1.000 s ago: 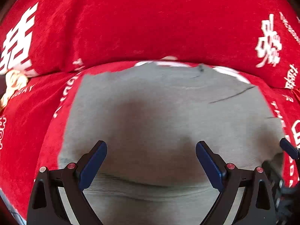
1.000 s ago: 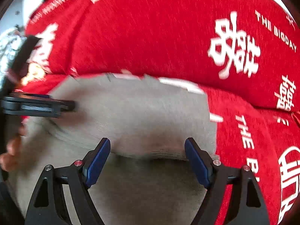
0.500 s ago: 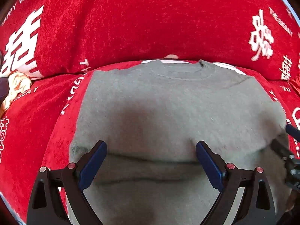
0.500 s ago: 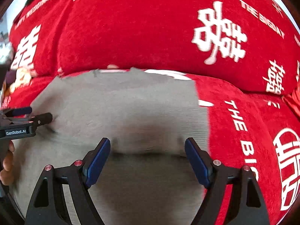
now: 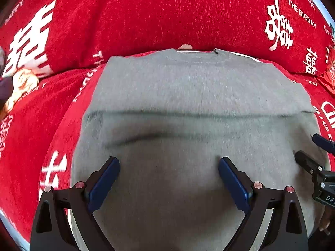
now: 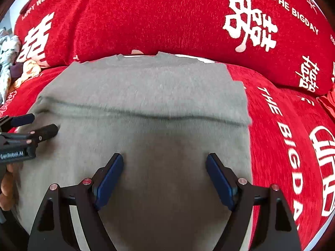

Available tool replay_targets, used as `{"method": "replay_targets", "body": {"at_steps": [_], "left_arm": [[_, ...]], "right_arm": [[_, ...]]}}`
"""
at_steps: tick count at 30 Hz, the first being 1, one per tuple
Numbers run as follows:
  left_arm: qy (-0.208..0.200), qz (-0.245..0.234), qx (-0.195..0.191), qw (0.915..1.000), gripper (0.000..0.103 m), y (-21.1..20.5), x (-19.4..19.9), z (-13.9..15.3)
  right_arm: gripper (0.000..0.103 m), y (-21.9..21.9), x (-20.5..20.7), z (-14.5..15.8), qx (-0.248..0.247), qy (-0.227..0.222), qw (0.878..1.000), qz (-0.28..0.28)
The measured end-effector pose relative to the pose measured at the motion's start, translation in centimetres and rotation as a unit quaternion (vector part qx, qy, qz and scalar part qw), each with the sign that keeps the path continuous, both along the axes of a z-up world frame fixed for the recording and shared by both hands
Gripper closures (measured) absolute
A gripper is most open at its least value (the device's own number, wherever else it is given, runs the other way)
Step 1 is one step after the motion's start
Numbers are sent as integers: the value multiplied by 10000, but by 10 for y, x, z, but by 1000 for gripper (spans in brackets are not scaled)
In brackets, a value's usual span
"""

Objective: Fold small clothes
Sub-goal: 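Move both open tools over the sweater toward its hem, then grasp the sweater hem with both tools and lift it toward the collar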

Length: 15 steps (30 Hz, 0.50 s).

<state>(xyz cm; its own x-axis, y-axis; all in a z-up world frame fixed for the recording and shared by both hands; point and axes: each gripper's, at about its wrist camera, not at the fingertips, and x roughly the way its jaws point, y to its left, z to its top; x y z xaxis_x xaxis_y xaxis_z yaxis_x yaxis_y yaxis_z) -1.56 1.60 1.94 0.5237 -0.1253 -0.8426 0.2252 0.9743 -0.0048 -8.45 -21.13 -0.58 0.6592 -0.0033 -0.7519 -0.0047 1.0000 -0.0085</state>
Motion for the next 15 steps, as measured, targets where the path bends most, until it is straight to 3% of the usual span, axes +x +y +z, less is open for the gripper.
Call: {"method": "replay_targets", "body": {"at_steps": [8,11,15], "left_arm": [[-185,-50,-2,9998,6,14,-57,1],[-333,-71,91,9994,1,20,-75,-1],[-204,-42,-88,9997,1,33,-89,-3]], "right_arm": [[18,3,-67,-7,-214,-321,9988,299],[18,1,-86,-11,-314,-434,9978,388],[18,-8,-111,-16,-280,-482,9976,422]]}}
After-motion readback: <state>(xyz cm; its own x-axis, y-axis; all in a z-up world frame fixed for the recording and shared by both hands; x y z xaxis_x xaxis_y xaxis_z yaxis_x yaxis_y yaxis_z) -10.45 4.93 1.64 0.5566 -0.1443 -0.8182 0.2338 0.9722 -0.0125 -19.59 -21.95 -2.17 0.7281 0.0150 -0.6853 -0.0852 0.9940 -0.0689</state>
